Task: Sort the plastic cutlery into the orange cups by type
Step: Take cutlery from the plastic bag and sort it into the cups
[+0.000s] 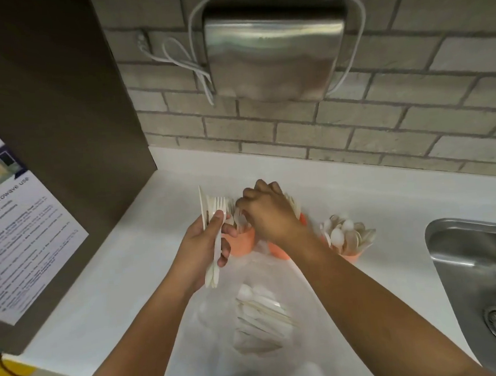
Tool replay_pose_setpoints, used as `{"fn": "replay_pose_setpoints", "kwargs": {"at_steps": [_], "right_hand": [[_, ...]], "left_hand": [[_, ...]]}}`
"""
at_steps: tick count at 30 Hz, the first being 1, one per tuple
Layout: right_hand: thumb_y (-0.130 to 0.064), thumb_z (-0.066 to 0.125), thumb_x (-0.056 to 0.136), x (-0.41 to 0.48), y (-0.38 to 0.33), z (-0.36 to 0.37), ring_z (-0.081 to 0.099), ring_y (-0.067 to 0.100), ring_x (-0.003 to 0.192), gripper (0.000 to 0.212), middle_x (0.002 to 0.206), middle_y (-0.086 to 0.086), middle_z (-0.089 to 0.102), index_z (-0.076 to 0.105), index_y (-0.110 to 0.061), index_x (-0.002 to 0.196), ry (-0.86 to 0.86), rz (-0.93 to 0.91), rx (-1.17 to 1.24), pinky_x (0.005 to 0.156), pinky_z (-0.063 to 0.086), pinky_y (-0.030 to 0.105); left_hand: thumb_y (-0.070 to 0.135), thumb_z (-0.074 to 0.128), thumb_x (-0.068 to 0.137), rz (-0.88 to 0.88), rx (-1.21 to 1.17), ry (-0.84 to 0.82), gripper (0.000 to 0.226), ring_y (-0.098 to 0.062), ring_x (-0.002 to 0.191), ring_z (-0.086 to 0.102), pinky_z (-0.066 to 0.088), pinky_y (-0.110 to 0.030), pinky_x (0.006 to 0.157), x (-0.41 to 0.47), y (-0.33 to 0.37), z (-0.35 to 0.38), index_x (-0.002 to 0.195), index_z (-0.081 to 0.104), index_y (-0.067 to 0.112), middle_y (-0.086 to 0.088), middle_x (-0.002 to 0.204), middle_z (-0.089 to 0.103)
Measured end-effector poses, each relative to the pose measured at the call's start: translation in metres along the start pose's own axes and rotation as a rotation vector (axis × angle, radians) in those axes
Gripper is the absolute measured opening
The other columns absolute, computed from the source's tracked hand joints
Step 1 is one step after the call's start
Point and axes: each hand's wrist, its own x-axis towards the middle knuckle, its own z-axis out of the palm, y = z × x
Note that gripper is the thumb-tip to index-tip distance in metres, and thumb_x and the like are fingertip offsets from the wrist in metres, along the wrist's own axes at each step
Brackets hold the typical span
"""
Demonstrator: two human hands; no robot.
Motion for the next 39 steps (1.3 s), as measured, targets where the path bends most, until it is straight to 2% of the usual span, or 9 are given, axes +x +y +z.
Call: {"fn": "replay_pose_setpoints", "kwargs": {"at_steps": [2,5,8,12,18,25,31,34,39], "right_hand": [[-0.019,0.070,0.082,-0.001,-0.002,-0.005,0.051,0.026,0.099,0.023,0.095,-0.002,0.064,0.076,-0.018,0.104,0.159,0.039,0.055,0.081,0.038,0.036],[-0.021,0.062,0.085,-0.003,-0.016,-0.032,0.056,0.017,0.090,0.022,0.093,-0.003,0.067,0.077,-0.016,0.101,0.384,0.288,0.594,0.079,0.045,0.027],[-0.028,0.069,0.092,0.000,-0.023,-0.054,0.063,-0.001,0.071,0.010,0.074,-0.012,0.071,0.075,-0.021,0.088,0.133,0.552,1.034,0.067,0.045,0.012],[-0.019,0.076,0.089,-0.006,-0.020,-0.046,0.070,0.007,0.064,0.002,0.063,-0.008,0.070,0.075,-0.019,0.090,0.071,0.549,1.077,0.070,0.056,0.026],[-0.010,0.075,0.088,-0.007,-0.021,-0.039,0.074,0.015,0.065,0.014,0.081,-0.003,0.075,0.081,-0.023,0.091,0.199,0.539,1.080,0.076,0.060,0.032],[-0.008,0.070,0.091,-0.004,-0.020,-0.035,0.069,0.012,0.072,0.018,0.073,-0.014,0.069,0.076,-0.024,0.087,0.178,0.634,1.043,0.072,0.053,0.024],[-0.005,0.065,0.095,0.000,-0.003,-0.045,0.069,0.014,0.062,0.016,0.078,-0.006,0.067,0.074,-0.018,0.092,0.206,0.647,1.118,0.065,0.056,0.029],[-0.003,0.063,0.096,0.004,0.007,-0.054,0.067,0.015,0.064,0.020,0.079,-0.007,0.065,0.071,-0.020,0.090,0.347,0.614,1.123,0.069,0.058,0.036],[0.003,0.062,0.094,0.000,0.008,-0.048,0.056,0.004,0.077,0.015,0.092,0.001,0.061,0.071,-0.010,0.096,0.487,0.356,0.702,0.074,0.045,0.013]], "left_hand": [[0.038,0.049,0.109,0.004,0.006,-0.016,0.036,-0.018,0.051,0.048,0.039,-0.027,0.045,0.000,0.001,0.002,0.123,0.062,0.008,-0.006,0.083,0.069],[0.042,0.048,0.109,0.007,0.014,-0.037,0.035,-0.017,0.052,0.049,0.039,-0.027,0.047,0.002,0.003,0.006,0.123,0.063,0.013,-0.008,0.087,0.068],[0.049,0.042,0.109,0.000,-0.020,-0.061,0.045,-0.017,0.051,0.047,0.035,-0.026,0.044,0.006,-0.001,0.010,0.125,0.062,0.011,-0.009,0.089,0.069],[0.046,0.040,0.111,-0.037,-0.067,-0.071,0.047,-0.018,0.051,0.047,0.034,-0.024,0.042,0.009,-0.005,0.015,0.128,0.063,0.008,-0.013,0.091,0.070],[0.041,0.045,0.110,-0.063,-0.062,-0.055,0.041,-0.019,0.052,0.048,0.036,-0.026,0.045,0.010,-0.006,0.015,0.128,0.065,0.011,-0.012,0.094,0.072],[0.042,0.047,0.110,-0.022,-0.007,0.037,0.041,-0.017,0.051,0.050,0.043,-0.029,0.045,0.010,-0.008,0.013,0.119,0.067,0.007,-0.009,0.090,0.077],[0.035,0.048,0.111,-0.059,-0.014,0.055,0.036,-0.016,0.051,0.052,0.042,-0.028,0.046,0.012,-0.013,0.003,0.118,0.068,0.005,-0.005,0.082,0.075],[0.036,0.048,0.110,-0.102,-0.017,0.205,0.034,-0.017,0.052,0.054,0.044,-0.028,0.048,0.016,-0.014,-0.001,0.108,0.066,0.007,-0.007,0.079,0.068],[0.037,0.048,0.110,-0.150,-0.130,0.265,0.026,-0.014,0.052,0.043,0.037,-0.026,0.044,0.022,-0.017,-0.014,0.101,0.058,0.014,0.000,0.073,0.052]]}}
